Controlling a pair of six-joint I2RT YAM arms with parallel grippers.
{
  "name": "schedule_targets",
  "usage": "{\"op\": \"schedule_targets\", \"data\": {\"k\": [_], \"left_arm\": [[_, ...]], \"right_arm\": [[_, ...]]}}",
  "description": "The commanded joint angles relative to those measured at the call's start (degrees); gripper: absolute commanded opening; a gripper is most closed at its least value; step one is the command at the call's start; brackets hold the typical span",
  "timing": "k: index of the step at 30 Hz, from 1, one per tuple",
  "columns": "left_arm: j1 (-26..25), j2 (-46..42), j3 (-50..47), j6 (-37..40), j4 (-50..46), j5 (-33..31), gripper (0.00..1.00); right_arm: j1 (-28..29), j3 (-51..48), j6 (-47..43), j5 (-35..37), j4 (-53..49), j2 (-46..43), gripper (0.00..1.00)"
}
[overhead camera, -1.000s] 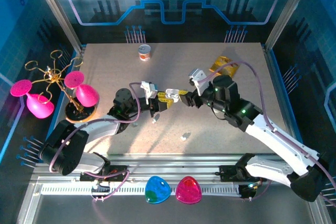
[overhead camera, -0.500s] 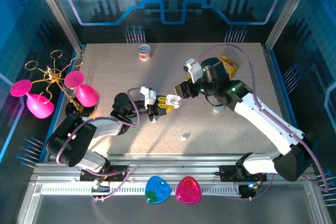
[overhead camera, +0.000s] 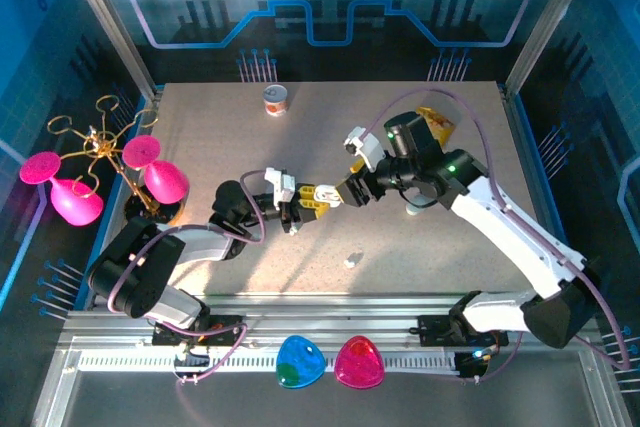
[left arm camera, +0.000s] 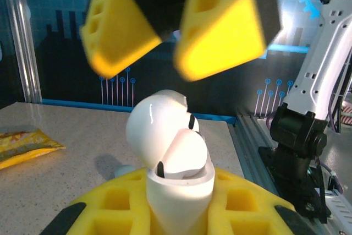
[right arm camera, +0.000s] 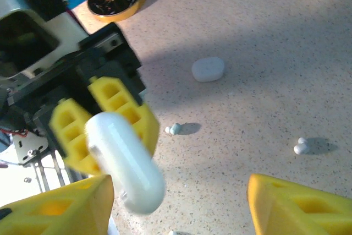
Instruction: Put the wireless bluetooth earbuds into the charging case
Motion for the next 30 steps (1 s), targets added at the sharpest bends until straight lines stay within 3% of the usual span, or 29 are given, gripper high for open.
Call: {"op": "schedule_targets", "data": {"k": [1, 5, 8, 12, 16, 20, 30], "left_arm": [[0.6, -0.3, 1.7, -2.9, 0.9, -0.7, 0.00], [0.6, -1.0, 1.9, -2.9, 0.3, 0.4, 0.00], [0.6, -1.3, 1.7, -2.6, 0.7, 1.4, 0.00], [0.6, -1.0, 1.1, -1.1, 2.0, 3.5, 0.00], [0.6, -0.6, 1.2, -1.4, 3.4, 4.3, 0.00], [0.6, -1.3, 1.2, -2.8, 3.4, 1.9, 0.00], [0.6, 0.0, 2.7, -5.8, 3.2, 1.0, 0.00]], "right_arm": [[-0.4, -2.5, -3.9, -2.8, 0.6, -3.4, 0.64], [-0.4, -6.6, -4.7, -4.8, 6.9, -6.2, 0.64], [-1.9, -5.6, 1.9, -1.4, 8.7, -5.1, 0.58], [-5.3, -1.3, 9.6, -2.5, 7.2, -0.1, 0.54], [-4.6, 0.2, 7.7, -1.9, 5.3, 2.9, 0.55], [-0.6, 0.3, -0.2, -0.7, 1.8, 3.8, 0.59], [1.4, -4.7, -4.1, -2.3, 4.8, -1.6, 0.61]]}}
